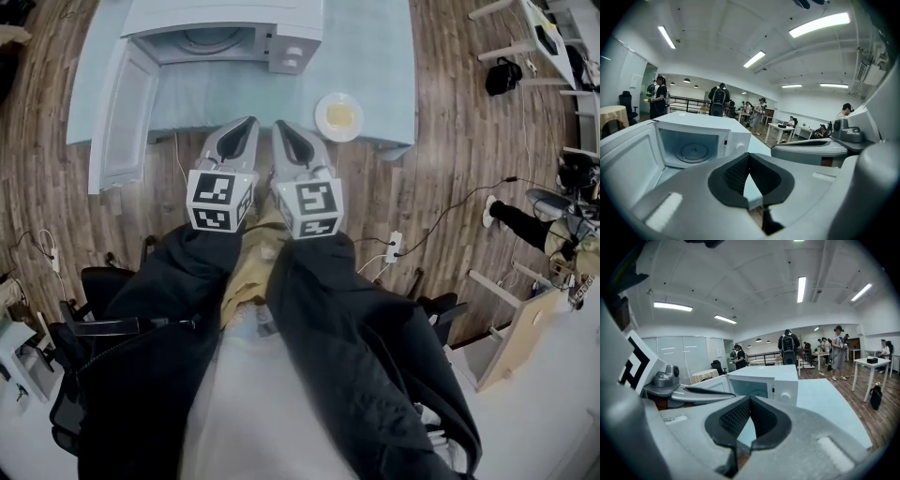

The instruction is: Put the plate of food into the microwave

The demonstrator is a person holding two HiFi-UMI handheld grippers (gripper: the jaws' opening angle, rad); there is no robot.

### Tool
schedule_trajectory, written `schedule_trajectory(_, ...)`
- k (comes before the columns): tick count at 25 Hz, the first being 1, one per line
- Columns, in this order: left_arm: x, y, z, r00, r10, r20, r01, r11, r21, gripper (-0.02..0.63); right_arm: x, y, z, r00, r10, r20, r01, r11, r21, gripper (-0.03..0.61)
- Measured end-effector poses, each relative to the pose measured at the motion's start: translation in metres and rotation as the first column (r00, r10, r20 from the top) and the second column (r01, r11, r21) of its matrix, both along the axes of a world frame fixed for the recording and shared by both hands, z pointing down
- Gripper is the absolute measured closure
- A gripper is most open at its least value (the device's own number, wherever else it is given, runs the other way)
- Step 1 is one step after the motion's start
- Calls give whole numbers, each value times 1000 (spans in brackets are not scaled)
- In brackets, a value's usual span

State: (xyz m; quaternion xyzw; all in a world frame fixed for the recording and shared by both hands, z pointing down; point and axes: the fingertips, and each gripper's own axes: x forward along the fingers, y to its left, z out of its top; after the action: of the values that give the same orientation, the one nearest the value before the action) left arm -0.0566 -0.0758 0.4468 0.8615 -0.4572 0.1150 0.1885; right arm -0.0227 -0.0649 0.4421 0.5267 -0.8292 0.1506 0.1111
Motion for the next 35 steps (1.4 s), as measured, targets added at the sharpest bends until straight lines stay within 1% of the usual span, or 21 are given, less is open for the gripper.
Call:
schedule_trajectory(4,8,-31,6,1000,-22,17,22,1000,-14,618,12,-29,3,999,-35,9,35,999,-12,580)
schedule_trajectory(11,45,-64,31,999,5,47,-2,998,-62,618,45,-66,31,998,-65,9,65,996,-68,580)
schedule_trajectory(15,47,-73,34,998,-16,60,21,996,-85,618,46,-76,30,995,-97,17,98,993,-73,581)
schedule_trajectory(18,47,-73,41,998,-19,65,26,993,-111,618,46,-81,37,994,-106,17,107,989,-99,580)
schedule_trajectory(22,47,-65,59,997,-6,71,18,986,-165,618,52,-77,56,996,-83,17,85,984,-157,580)
schedule_trajectory(25,46,-66,68,998,23,67,-10,982,-191,618,54,-74,68,998,-63,2,62,980,-190,580)
schedule_trajectory(27,45,-72,80,997,45,67,-31,977,-209,618,57,-79,81,999,-35,-1,34,973,-227,580)
schedule_trajectory(32,48,-74,106,993,108,56,-90,963,-256,618,83,-70,122,997,75,-21,-78,941,-329,580)
schedule_trajectory(35,42,-68,121,990,124,70,-99,952,-289,618,100,-59,149,990,140,-33,-142,910,-391,580)
